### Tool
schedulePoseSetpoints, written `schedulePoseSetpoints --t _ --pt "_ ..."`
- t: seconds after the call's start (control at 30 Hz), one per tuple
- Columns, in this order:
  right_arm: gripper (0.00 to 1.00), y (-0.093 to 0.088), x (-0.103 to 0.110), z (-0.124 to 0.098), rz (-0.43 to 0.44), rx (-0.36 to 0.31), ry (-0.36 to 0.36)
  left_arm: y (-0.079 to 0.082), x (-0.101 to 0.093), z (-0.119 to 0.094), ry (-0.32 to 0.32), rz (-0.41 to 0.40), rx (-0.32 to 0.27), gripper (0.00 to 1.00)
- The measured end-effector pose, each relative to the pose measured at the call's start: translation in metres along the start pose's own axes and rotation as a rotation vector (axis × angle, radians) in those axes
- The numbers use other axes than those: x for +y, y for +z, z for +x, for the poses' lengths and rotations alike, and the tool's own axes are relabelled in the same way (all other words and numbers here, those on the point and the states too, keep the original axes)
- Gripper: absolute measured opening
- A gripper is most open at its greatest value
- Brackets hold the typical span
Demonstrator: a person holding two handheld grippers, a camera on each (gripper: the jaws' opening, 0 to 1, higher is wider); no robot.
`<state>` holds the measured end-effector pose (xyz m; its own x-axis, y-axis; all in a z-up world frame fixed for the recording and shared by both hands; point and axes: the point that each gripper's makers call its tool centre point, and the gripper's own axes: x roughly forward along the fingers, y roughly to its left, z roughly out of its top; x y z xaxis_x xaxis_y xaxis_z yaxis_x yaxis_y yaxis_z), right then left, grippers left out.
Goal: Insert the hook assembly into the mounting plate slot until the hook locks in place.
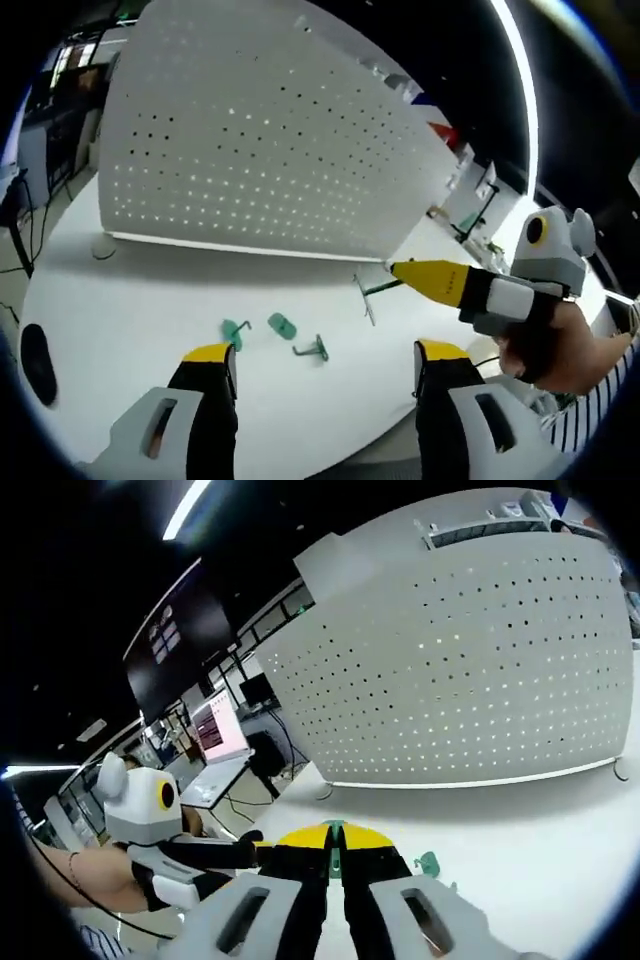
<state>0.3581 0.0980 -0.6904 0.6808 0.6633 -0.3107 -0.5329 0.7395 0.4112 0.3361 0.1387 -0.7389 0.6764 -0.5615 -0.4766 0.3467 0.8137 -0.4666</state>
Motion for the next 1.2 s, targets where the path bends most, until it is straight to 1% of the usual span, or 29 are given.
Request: schedulePoseSetpoints --t 0.07,0.17,0.2,0.23,0.3,0.4,0.57,0.7,0.77,0.8,0.83,0.97,1.1,1.2 --pt "0.0 0.001 0.007 0.001 -0.006 -0.002 0.014 0.001 0.001 0.0 -0.001 -0.016 -0.001 0.69" --pt "0.0 0.002 0.014 0.003 -0.004 -0.013 0.028 0.003 -0.001 0.001 -0.003 -0.02 -0.001 0.67" --pt "0.0 0.002 0.016 0.004 -0.003 -0.013 0.035 0.004 -0.001 0.001 -0.006 -0.014 -0.006 0.66" --pt "0.0 0.002 0.02 0.005 -0.008 -0.008 0.05 0.006 -0.002 0.001 -0.014 -0.008 -0.018 0.63" --pt "0.0 0.0 0.024 0.008 -0.019 -0.001 0.064 0.006 -0.003 0.002 -0.03 -0.027 -0.021 0.58" --pt "0.0 -0.002 0.029 0.008 -0.021 0.005 0.08 0.006 -0.004 0.001 -0.048 -0.056 -0.035 0.52" --pt "0.0 -0.003 0.034 0.008 -0.022 0.003 0.099 0.004 -0.007 0.001 -0.082 -0.097 -0.02 0.41" --pt "0.0 -0.005 0.035 0.008 -0.005 0.007 0.106 0.004 -0.007 0.001 -0.086 -0.102 -0.022 0.37" --pt "0.0 -0.005 0.037 0.008 -0.009 0.003 0.109 0.003 -0.009 0.0 -0.111 -0.122 -0.012 0.3" --pt "0.0 -0.005 0.037 0.008 -0.009 0.003 0.111 0.003 -0.01 0.0 -0.115 -0.127 -0.009 0.25" --pt "0.0 -0.005 0.037 0.007 -0.009 0.004 0.112 0.003 -0.01 0.0 -0.123 -0.145 -0.008 0.23" --pt "0.0 -0.006 0.037 0.007 -0.011 0.006 0.118 0.003 -0.012 0.001 -0.129 -0.15 -0.009 0.21" --pt "0.0 -0.007 0.036 0.006 -0.004 0.008 0.118 0.004 -0.013 0.001 -0.133 -0.15 -0.011 0.14" --pt "0.0 -0.005 0.035 0.004 0.002 -0.003 0.116 0.002 -0.015 0.002 -0.144 -0.16 0.004 0.12"
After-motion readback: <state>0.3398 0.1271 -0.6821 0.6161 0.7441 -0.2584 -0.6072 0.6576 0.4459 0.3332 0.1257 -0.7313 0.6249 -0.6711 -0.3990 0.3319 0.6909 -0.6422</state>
